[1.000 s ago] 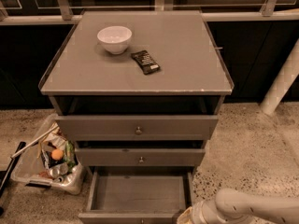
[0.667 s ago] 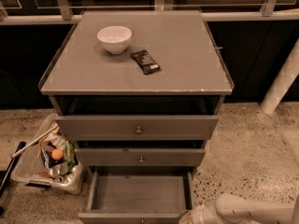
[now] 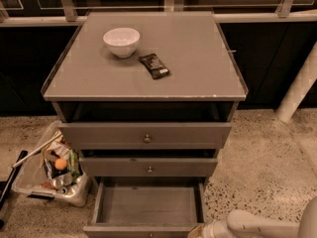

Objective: Close bottom drawer

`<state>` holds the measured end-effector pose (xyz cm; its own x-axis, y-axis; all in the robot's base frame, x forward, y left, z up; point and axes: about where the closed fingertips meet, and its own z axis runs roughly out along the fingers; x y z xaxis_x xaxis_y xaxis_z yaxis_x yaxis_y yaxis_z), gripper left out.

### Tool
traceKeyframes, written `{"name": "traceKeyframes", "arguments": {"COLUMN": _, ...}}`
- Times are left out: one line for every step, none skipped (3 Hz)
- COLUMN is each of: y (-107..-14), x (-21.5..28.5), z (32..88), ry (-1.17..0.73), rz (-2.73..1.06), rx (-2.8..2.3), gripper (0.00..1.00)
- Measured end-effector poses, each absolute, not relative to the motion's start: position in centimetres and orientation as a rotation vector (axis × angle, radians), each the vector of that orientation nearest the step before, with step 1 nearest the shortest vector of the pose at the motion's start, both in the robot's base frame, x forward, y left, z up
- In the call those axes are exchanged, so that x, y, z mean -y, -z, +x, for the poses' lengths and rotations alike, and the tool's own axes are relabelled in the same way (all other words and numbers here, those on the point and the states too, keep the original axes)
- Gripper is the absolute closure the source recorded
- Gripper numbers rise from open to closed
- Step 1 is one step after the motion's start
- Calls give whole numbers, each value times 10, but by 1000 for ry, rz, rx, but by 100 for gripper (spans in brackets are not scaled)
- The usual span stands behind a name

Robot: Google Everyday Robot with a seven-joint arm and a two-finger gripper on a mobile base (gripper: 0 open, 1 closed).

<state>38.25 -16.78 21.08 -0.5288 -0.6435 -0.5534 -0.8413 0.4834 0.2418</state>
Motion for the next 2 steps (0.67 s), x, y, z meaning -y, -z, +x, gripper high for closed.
{"name": "traceKeyframes", "arguments": {"y": -194, "x": 149, "z": 377, "ry": -737, "rz": -1233, "rx": -2341, "gripper": 100}}
{"name": "traceKeyframes", "arguments": {"y": -189, "x": 140, "z": 368, "ry": -758, "rz": -1238, "rx": -2335, "gripper": 100}}
